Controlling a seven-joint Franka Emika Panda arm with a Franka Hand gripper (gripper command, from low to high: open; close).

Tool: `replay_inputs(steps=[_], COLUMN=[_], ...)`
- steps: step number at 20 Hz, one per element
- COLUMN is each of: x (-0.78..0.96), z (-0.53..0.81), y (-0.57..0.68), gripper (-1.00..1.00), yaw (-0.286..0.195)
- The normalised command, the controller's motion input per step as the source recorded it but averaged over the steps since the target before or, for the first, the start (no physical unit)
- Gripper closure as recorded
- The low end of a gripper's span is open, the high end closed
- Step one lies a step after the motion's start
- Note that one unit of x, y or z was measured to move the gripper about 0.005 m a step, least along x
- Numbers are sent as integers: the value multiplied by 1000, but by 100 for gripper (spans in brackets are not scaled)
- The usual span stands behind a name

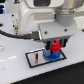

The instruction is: Insert the blue gear onto the right peg, followed by the red gear

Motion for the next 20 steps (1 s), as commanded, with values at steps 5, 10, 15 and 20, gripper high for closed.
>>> replay_inputs(steps=[5, 10, 15, 20], x=[144, 185, 256, 258], z=[27, -84, -88, 26], y=[-85, -84, -30, -2], gripper=[100, 100, 100, 100], yaw=[0, 0, 0, 0])
